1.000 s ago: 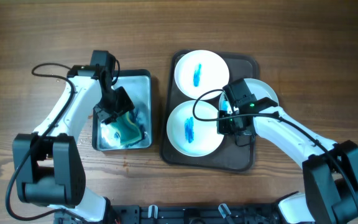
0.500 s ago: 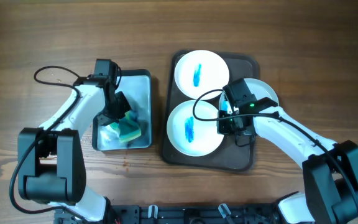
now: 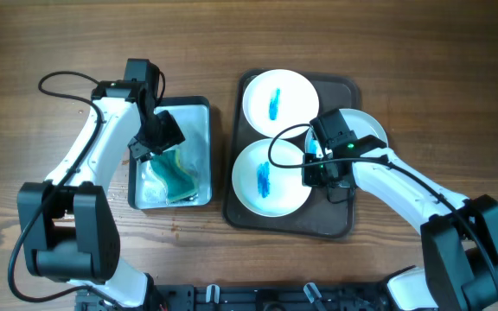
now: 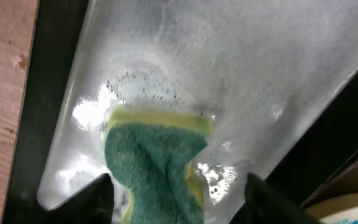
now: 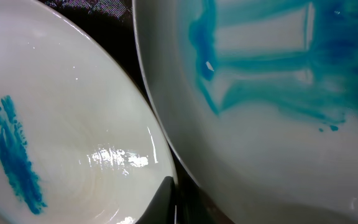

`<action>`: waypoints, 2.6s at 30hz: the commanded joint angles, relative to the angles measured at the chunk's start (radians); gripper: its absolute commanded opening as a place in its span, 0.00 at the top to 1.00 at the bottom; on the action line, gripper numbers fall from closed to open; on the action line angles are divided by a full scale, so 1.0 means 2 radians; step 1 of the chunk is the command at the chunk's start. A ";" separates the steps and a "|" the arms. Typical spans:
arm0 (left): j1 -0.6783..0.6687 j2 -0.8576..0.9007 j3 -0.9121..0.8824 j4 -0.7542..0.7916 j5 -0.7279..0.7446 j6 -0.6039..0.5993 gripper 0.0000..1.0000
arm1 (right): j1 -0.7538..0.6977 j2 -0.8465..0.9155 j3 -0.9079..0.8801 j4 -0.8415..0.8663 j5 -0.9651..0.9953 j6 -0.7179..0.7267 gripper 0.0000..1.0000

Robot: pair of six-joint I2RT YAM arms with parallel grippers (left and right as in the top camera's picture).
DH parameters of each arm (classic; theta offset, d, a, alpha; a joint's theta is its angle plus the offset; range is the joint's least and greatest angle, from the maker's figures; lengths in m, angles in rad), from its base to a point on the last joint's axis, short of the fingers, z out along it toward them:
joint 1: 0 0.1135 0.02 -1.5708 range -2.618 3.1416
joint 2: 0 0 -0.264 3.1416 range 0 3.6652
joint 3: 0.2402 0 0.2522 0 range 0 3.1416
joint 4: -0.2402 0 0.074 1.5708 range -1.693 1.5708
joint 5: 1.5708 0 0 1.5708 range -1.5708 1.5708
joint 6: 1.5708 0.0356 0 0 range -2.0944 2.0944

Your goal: Clean dirty plates on tray and stack at the side

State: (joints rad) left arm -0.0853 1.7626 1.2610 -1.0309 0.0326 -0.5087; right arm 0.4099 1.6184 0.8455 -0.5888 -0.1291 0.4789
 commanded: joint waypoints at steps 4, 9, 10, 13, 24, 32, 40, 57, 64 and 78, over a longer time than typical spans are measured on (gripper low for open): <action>-0.002 0.003 -0.061 0.040 -0.006 0.000 0.47 | -0.001 0.006 -0.003 0.001 0.020 0.010 0.92; -0.002 0.003 -0.131 0.125 -0.015 0.000 0.47 | -0.001 0.006 -0.003 0.001 0.019 0.009 0.83; -0.002 0.003 -0.139 0.140 -0.016 0.000 0.50 | -0.001 0.006 -0.003 0.001 0.018 0.008 0.82; -0.002 0.003 -0.140 0.159 -0.015 0.000 0.93 | -0.003 0.006 -0.003 0.004 -0.023 0.011 0.81; -0.001 0.001 -0.025 0.043 0.012 0.050 0.96 | -0.007 0.006 -0.003 0.045 -0.079 0.061 0.87; -0.002 0.003 0.007 0.013 0.015 0.057 0.80 | -0.007 0.006 -0.003 0.039 -0.059 -0.010 0.73; -0.011 0.004 -0.003 0.017 -0.010 0.068 0.66 | -0.007 0.006 -0.003 0.019 0.027 -0.056 0.71; -0.050 0.004 -0.123 0.124 -0.012 -0.144 0.53 | -0.007 0.006 -0.003 0.022 0.025 -0.052 0.71; -0.043 -0.003 -0.120 0.115 0.037 -0.168 0.57 | -0.007 0.006 -0.003 0.016 0.026 -0.052 0.71; -0.031 -0.043 -0.110 0.101 -0.023 -0.154 0.35 | -0.007 0.006 -0.003 0.024 0.026 -0.041 0.66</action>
State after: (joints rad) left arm -0.1349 1.6825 1.0504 -0.8639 0.0624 -0.8143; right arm 0.3958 1.6188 0.8436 -0.5495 -0.1028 0.3916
